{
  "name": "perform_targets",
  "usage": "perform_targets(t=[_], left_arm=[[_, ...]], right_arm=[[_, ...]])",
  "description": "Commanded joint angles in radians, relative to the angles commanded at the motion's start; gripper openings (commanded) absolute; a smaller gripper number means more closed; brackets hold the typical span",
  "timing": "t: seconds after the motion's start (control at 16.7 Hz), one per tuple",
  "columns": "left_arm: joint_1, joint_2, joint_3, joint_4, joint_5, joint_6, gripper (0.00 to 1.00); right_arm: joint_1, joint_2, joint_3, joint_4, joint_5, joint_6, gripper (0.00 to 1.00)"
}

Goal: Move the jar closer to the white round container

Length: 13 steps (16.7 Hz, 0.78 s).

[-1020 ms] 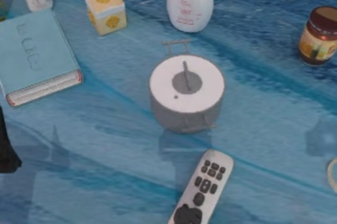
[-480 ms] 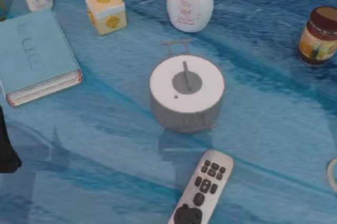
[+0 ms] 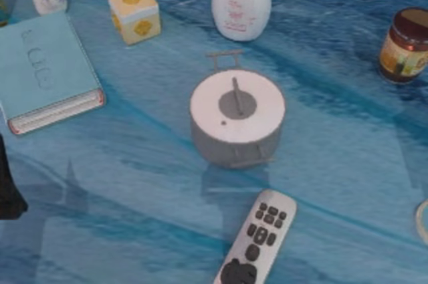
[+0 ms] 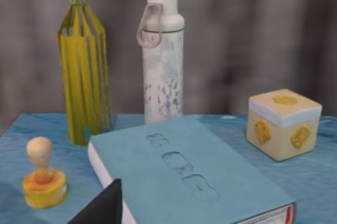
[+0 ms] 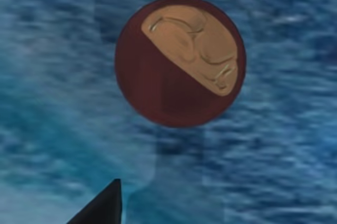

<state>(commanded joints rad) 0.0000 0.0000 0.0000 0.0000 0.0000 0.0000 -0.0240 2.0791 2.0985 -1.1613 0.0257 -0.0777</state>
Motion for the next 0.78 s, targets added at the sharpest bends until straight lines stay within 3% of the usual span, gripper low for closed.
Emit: perform_targets(t=[0.42, 0.78], left_arm=[[0.000, 0.000, 0.000, 0.000, 0.000, 0.000, 1.00], [0.000, 0.000, 0.000, 0.000, 0.000, 0.000, 1.00]], right_arm=[[0.020, 0.481, 0.497, -0.216, -0.031, -0.019, 1.00], [0.027, 0.565, 0.587, -0.252, -0.039, -0.026, 1.00]])
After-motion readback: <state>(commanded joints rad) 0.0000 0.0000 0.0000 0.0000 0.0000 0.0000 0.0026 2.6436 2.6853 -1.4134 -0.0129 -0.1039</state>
